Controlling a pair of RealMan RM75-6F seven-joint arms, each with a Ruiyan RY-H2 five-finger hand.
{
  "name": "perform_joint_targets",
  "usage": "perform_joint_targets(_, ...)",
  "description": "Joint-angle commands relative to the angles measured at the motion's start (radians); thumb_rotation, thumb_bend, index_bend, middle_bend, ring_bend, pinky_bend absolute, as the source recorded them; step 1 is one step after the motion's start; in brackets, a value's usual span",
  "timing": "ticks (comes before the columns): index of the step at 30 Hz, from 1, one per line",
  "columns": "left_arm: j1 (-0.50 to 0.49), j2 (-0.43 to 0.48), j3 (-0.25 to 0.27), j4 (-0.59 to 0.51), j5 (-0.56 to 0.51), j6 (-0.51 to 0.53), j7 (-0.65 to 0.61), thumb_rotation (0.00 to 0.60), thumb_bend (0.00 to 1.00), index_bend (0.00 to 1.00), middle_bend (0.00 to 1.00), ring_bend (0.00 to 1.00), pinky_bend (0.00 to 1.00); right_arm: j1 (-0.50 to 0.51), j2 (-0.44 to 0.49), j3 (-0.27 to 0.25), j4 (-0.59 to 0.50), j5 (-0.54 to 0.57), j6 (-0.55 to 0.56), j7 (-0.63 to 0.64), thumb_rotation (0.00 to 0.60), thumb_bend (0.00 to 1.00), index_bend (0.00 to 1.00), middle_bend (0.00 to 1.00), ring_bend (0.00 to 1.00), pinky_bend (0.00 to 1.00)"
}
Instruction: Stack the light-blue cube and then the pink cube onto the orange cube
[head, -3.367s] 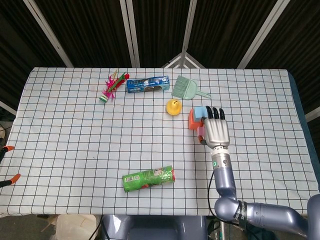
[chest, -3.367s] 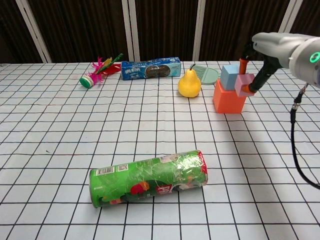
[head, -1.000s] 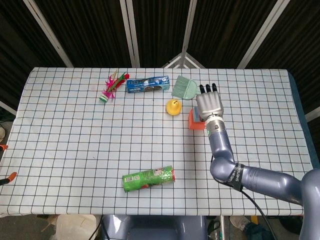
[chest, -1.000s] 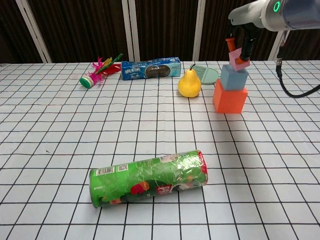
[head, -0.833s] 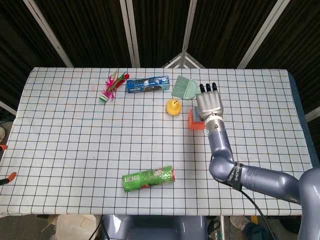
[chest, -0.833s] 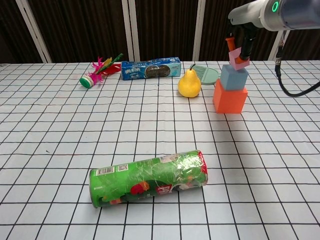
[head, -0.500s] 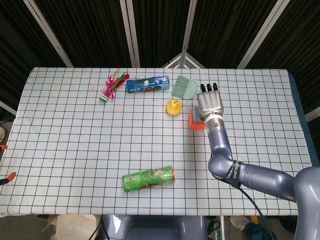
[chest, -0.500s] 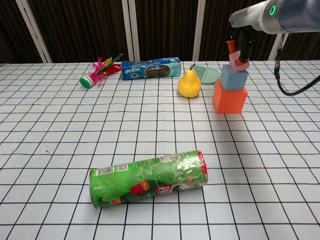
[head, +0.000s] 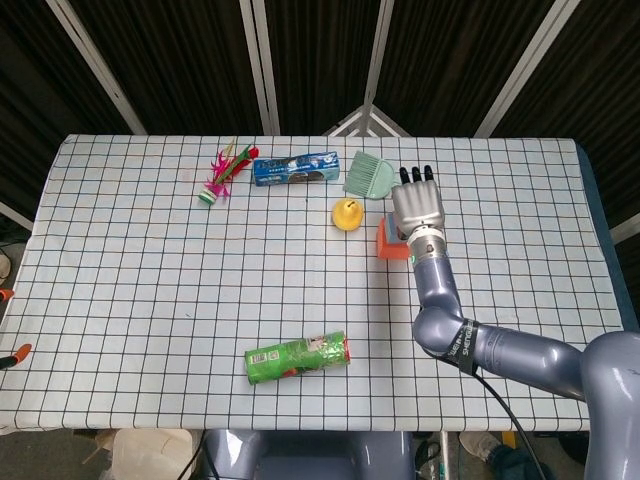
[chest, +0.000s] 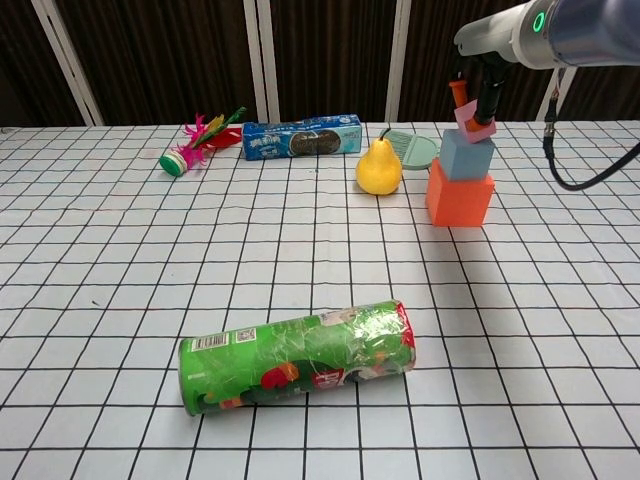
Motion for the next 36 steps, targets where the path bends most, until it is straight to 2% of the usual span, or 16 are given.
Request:
perform_joint_targets(1, 0.001, 0.001, 0.000, 0.000, 0.001, 0.002, -0.001, 0.600, 0.21, 0.22, 0.01, 0.00, 0.02, 0.002, 0.003, -0.001, -0.002, 0.003, 0.003, -0.001, 0.600, 0.37, 0.50, 0.09, 0.06, 0.00)
perform_joint_targets(12, 0.001, 0.002, 0.000, 0.000, 0.002, 0.000, -0.006, 0.600, 0.21, 0.22, 0.01, 0.00, 0.02, 0.006, 0.024, 0.008, -0.026, 0.025, 0.021, 0.004, 0.600, 0.37, 0.50, 0.09, 0.06, 0.00)
perform_joint_targets(25, 0.004, 0.009, 0.002, 0.001, 0.011, -0.001, -0.024, 0.600, 0.21, 0.22, 0.01, 0.00, 0.02, 0.012, 0.056, 0.066, -0.084, 0.121, -0.019, 0.059, 0.600, 0.37, 0.51, 0.09, 0.06, 0.00)
perform_joint_targets(36, 0.008, 0.017, 0.004, 0.003, 0.017, 0.002, -0.042, 0.600, 0.21, 0.22, 0.01, 0.00, 0.02, 0.008, 0.056, 0.076, -0.083, 0.098, -0.032, 0.133, 0.600, 0.38, 0.51, 0.09, 0.06, 0.00)
